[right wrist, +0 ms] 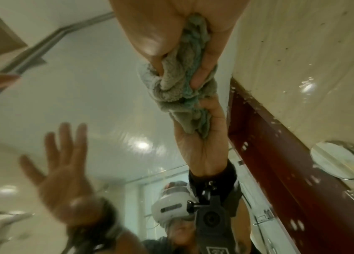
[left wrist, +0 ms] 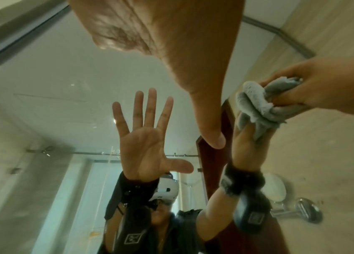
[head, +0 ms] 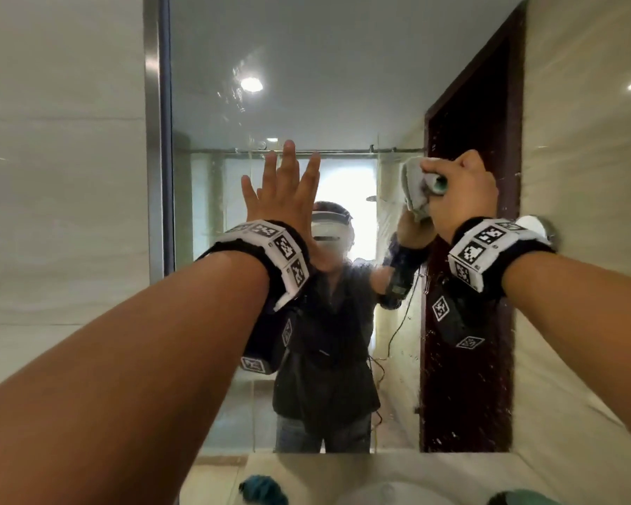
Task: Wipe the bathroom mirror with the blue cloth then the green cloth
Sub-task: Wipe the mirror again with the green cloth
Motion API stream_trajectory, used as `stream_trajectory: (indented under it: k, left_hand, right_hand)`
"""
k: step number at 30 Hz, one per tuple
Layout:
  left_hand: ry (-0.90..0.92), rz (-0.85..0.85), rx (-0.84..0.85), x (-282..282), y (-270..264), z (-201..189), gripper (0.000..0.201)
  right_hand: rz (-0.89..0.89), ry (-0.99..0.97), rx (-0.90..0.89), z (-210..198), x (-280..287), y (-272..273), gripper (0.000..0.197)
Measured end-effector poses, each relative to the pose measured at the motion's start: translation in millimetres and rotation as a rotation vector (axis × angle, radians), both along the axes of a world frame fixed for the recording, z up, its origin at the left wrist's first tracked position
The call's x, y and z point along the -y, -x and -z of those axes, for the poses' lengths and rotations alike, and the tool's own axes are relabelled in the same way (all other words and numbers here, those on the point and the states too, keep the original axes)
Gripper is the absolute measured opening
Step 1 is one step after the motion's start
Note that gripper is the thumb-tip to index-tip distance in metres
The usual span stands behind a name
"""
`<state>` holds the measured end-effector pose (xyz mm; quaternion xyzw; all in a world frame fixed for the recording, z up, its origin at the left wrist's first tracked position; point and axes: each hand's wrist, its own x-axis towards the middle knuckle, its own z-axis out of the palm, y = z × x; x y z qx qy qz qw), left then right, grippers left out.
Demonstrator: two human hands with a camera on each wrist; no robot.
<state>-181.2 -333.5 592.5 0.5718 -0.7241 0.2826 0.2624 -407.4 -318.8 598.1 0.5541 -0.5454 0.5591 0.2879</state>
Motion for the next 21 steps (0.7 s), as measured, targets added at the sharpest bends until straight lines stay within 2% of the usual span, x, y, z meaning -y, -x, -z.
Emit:
stream_trajectory:
  k: [2, 5, 7, 9, 13, 16, 18, 21]
  left_hand:
    - [0.006, 0.013, 0.002, 3, 12, -5, 0.148]
    - [0.017, 0.022, 0.030, 11, 29, -1, 0.144]
    - [0.001, 0.023, 0.041, 16, 40, 3, 0.143]
    - [-0.019, 0.030, 0.023, 21, 49, 4, 0.145]
    - [-0.019, 0.077, -0.022, 29, 51, 6, 0.144]
    - [-0.004, 0.098, -0.020, 32, 50, 7, 0.143]
    - [0.002, 0.094, -0.018, 33, 51, 6, 0.144]
    - [0.015, 0.088, -0.027, 34, 53, 6, 0.146]
  right_hand:
    - [-0.011, -0.046, -0.050, 10, -1, -10, 0.047]
    - [-0.037, -0.172, -0.362, 32, -3, -22, 0.049]
    - [-0.057, -0.192, -0.480, 29, -2, -16, 0.047]
    - [-0.063, -0.139, -0.434, 11, -3, -5, 0.047]
    - [-0.112, 0.094, -0.172, -47, 8, 20, 0.040]
    - [-0.135, 0.151, -0.073, -69, 14, 29, 0.035]
    - [-0.068, 0.121, -0.074, -71, 17, 28, 0.040]
    - [0.016, 0.061, -0.221, -59, 16, 23, 0.046]
